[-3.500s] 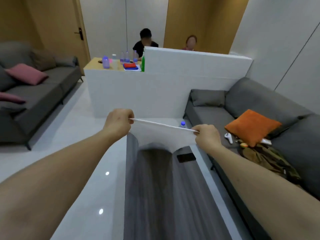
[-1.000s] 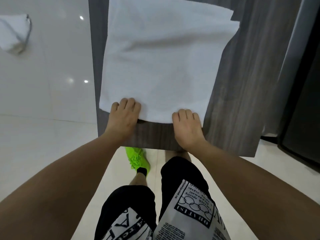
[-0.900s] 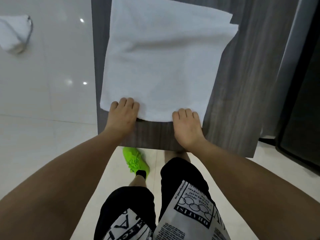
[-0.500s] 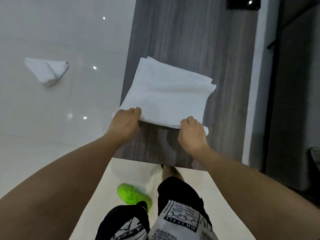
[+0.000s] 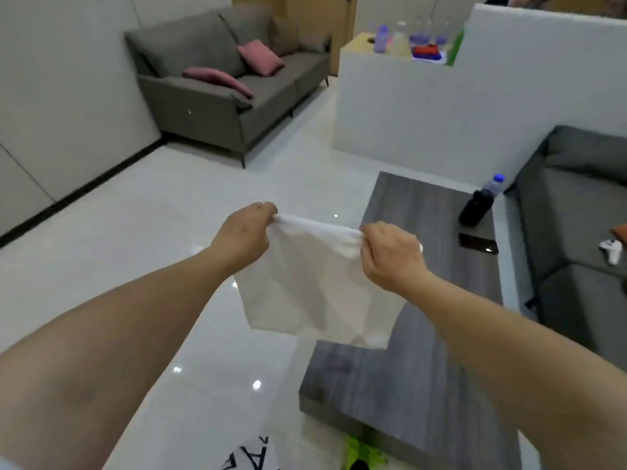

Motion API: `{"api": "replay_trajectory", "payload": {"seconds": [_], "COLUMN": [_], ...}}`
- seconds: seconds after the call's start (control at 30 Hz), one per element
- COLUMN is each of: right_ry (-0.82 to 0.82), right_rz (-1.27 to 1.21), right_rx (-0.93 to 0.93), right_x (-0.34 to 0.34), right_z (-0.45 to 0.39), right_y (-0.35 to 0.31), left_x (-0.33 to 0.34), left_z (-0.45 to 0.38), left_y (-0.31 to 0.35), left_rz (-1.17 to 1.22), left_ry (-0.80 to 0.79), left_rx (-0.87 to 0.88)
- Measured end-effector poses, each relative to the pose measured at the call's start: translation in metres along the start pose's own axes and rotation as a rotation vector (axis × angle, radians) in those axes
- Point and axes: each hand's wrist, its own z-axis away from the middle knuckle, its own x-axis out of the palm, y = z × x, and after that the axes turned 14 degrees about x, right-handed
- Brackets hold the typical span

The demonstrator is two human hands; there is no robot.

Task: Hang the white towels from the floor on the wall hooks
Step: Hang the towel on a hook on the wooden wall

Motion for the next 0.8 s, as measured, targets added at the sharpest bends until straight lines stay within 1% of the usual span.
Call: {"api": "replay_trajectory", "payload": {"seconds": [0.13,0.3,0.4,0.5,0.6,0.67,0.8], "right_ry": [0.037,-0.047,-0.024,0.000,-0.027,-0.045,-0.083], "right_rz": [-0.038,-0.130,-0.236,-0.350,-0.457,-0.512,-0.628], "right_rx": [-0.182,-0.341,-0.427,-0.530,-0.626,-0.716,-0.856], "right_x": [-0.011,-0.004,0.003,0.012,0.023,0.032,0.055], "right_z": [-0.027,-0.054,-0.063,-0.064,-0.057,-0.048,-0.030], "right_y": [-0.108,-0.251,-0.341,-0.436,-0.527,-0.588,-0.703], "left_x": [-0.096,-0.197,-0.247,-0.292,-0.328,-0.351,-0.399], "left_z": [0.062,0.158,0.221,0.293,0.364,0.409,0.487], "left_y": [-0.060,-0.131,-0.167,-0.200,-0.227,-0.242,-0.273], "left_rz": [-0.086,-0.248,-0.309,-0.363,-0.415,-0.463,-0.556], "left_ry": [0.121,0.255,0.346,0.381,0.437,0.452,0.456], "left_rx": [-0.072,-0.187,-0.292,-0.435,-0.580,-0.684,-0.823]}}
